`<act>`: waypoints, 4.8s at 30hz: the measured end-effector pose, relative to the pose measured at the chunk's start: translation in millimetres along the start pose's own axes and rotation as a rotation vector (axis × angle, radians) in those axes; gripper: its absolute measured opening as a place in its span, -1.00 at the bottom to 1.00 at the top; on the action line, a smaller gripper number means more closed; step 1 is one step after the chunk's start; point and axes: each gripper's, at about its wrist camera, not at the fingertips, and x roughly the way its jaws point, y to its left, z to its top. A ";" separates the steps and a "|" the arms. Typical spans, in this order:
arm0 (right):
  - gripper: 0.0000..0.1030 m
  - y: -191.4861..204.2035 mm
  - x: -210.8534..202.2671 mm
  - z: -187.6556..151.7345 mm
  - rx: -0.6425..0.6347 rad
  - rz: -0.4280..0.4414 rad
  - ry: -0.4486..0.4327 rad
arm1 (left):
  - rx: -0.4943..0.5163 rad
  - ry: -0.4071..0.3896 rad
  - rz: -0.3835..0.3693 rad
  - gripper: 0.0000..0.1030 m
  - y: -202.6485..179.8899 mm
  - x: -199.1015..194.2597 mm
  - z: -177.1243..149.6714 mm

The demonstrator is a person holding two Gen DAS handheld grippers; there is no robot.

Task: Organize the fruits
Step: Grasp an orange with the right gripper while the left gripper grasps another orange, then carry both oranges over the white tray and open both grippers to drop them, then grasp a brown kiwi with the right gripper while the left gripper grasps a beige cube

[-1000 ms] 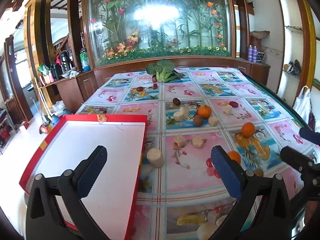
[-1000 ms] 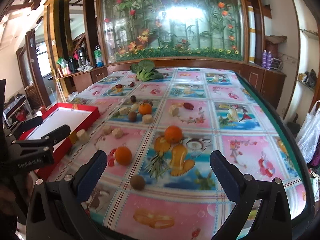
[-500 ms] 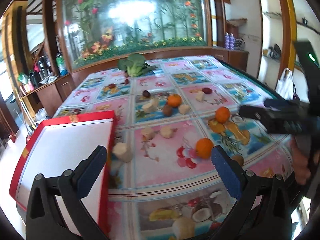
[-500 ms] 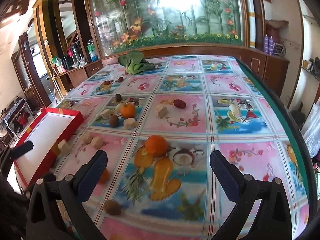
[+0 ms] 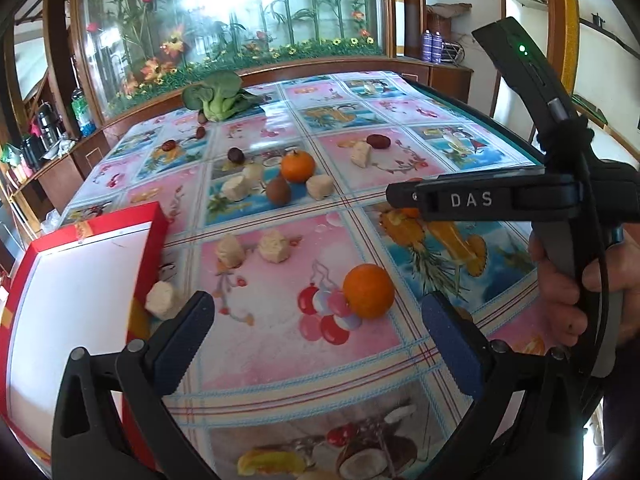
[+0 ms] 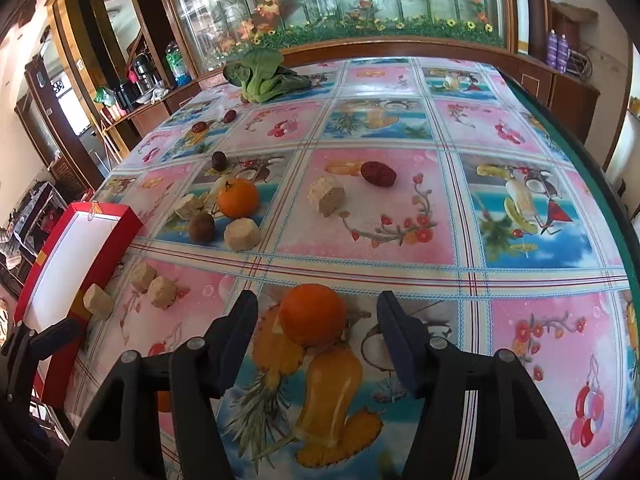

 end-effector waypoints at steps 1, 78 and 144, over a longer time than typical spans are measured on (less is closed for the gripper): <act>0.03 -1.6 1.1 -1.2 0.007 0.012 0.011 | 0.000 0.009 -0.011 0.95 -0.8 2.3 1.3; 0.07 246.5 -11.9 -50.0 -0.384 0.291 -0.033 | -0.329 -0.048 0.580 0.59 199.4 -108.1 -78.8; -0.59 33.9 -48.4 -85.1 0.003 0.155 -0.043 | 0.143 0.253 0.098 0.21 68.6 62.7 39.8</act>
